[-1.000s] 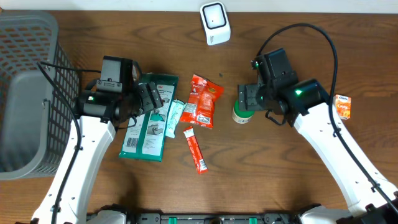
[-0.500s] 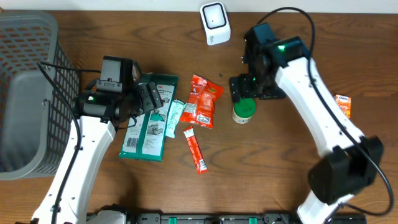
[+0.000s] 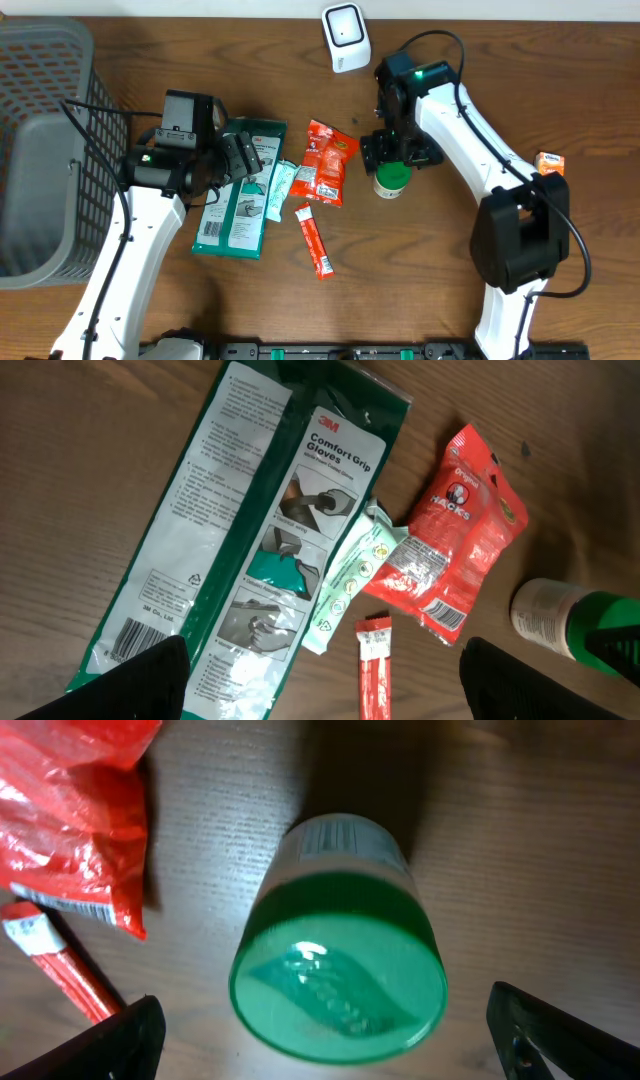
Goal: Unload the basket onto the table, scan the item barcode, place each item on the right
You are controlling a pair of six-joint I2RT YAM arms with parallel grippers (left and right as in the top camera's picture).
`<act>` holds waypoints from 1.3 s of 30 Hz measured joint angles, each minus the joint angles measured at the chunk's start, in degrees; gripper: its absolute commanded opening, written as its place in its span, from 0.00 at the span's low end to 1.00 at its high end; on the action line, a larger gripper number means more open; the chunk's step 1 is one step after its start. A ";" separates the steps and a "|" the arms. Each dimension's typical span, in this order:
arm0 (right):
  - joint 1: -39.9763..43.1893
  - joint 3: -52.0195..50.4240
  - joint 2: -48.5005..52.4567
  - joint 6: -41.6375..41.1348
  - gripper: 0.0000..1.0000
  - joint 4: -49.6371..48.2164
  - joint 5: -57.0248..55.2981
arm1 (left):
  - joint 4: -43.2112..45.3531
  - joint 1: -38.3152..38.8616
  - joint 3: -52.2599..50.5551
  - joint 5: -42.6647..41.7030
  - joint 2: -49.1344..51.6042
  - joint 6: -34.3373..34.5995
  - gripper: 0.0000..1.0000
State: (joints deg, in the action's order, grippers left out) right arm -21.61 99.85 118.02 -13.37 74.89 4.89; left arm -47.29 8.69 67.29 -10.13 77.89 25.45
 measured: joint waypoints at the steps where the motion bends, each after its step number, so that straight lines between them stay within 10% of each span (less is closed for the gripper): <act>1: 0.00 -0.07 0.13 0.00 0.98 -0.35 -0.15 | 0.02 0.00 0.00 0.00 0.00 0.00 0.87; 28: -0.26 -14.21 0.46 -6.99 0.72 -15.39 -2.10 | 0.00 0.00 0.00 0.00 0.00 0.02 0.87; 39: -0.26 -14.21 0.46 2.75 0.68 -15.12 -2.40 | 0.00 0.00 0.00 0.00 0.00 0.00 0.87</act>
State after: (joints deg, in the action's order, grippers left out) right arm -21.87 85.65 118.48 -10.61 59.77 2.48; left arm -47.29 8.69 67.29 -10.13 77.89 25.45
